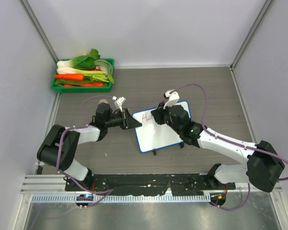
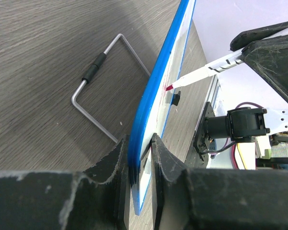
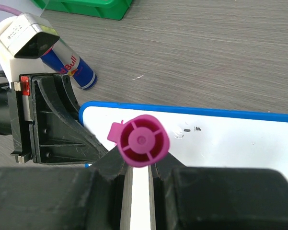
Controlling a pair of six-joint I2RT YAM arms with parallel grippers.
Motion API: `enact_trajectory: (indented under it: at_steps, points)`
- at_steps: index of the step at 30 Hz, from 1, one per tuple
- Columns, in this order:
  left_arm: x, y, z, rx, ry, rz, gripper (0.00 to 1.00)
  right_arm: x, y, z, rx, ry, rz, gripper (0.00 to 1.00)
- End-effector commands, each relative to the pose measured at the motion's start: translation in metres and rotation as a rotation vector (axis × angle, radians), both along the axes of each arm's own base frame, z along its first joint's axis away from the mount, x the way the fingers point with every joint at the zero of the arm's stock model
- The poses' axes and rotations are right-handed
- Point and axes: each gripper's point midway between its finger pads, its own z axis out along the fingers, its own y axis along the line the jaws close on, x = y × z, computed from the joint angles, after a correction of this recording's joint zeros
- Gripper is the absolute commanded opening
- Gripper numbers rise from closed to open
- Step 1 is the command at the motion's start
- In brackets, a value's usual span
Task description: Write a sentence on the whiteboard
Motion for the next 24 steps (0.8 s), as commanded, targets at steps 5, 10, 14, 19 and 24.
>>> enact_trajectory:
  at_steps: [5, 10, 14, 19, 24]
  points:
    - [-0.003, 0.005, -0.032, 0.105, 0.018, 0.008, 0.0, 0.02, -0.008, 0.033, 0.022, -0.081, -0.096, 0.01]
    - [-0.002, 0.006, -0.032, 0.105, 0.016, 0.011, 0.0, 0.023, -0.009, 0.037, 0.019, -0.09, -0.108, 0.01]
    - [-0.003, 0.006, -0.032, 0.105, 0.019, 0.011, 0.0, 0.02, -0.007, 0.031, 0.007, -0.078, -0.089, 0.02]
    - [-0.002, 0.005, -0.032, 0.105, 0.018, 0.01, 0.0, 0.015, -0.006, 0.021, -0.005, -0.055, -0.065, 0.01]
    - [-0.002, 0.005, -0.032, 0.105, 0.018, 0.01, 0.0, 0.01, -0.007, 0.01, -0.028, -0.027, -0.047, 0.01]
